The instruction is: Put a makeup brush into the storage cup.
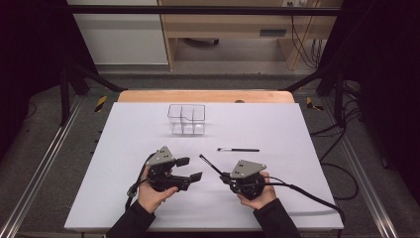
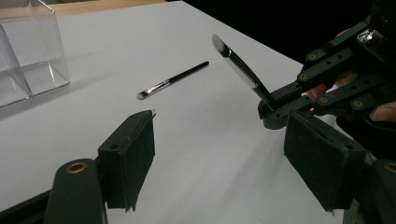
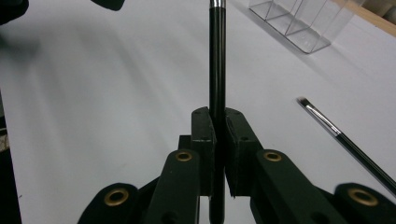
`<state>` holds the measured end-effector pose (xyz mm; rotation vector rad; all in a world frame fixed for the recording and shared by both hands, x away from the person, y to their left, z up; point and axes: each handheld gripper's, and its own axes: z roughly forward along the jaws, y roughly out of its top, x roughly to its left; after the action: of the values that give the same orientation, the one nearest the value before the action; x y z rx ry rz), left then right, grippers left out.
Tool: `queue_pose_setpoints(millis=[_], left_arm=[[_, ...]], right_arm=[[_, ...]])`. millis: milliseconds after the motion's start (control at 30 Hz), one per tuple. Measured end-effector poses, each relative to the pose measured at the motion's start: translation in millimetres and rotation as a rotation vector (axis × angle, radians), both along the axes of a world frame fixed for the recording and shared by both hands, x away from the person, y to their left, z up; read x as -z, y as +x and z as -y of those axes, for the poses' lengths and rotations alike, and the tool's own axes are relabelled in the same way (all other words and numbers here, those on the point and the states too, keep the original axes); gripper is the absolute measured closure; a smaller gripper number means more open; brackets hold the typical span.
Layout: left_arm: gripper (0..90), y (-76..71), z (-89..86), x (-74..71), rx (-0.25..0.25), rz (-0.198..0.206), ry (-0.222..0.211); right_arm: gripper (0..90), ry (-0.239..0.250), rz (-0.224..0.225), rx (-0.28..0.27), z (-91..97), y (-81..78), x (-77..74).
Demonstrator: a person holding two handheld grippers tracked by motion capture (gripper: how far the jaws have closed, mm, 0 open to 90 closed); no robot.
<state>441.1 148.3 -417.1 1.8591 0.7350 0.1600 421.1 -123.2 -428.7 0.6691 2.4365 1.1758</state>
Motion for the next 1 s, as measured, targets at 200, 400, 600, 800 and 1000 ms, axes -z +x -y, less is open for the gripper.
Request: queue_pose_setpoints(millis=[200,400,600,800,1000], left_arm=[[24.5,-0.7,5.6,-4.3,-0.008,0.010,-0.039],[24.9,-0.8,11.1,-5.4,-0.013,0.017,-0.063],[25.7,-0.8,15.4,-8.0,-0.026,0.026,-0.097],[26.5,0.1,18.3,-10.0,-0.037,0.029,-0.121],[27.4,0.6,20.5,-12.7,-0.051,0.037,-0.154]], right_arm=[[84.1,0.020,0.002,0.011,0.3,-0.2,-1.5],[84.1,0.031,0.005,0.018,0.0,0.0,-1.6],[84.1,0.058,0.012,0.035,1.2,-0.3,-4.5],[84.1,0.087,0.013,0.047,1.8,-0.6,-6.6],[84.1,0.114,0.015,0.059,2.1,-0.6,-8.1]])
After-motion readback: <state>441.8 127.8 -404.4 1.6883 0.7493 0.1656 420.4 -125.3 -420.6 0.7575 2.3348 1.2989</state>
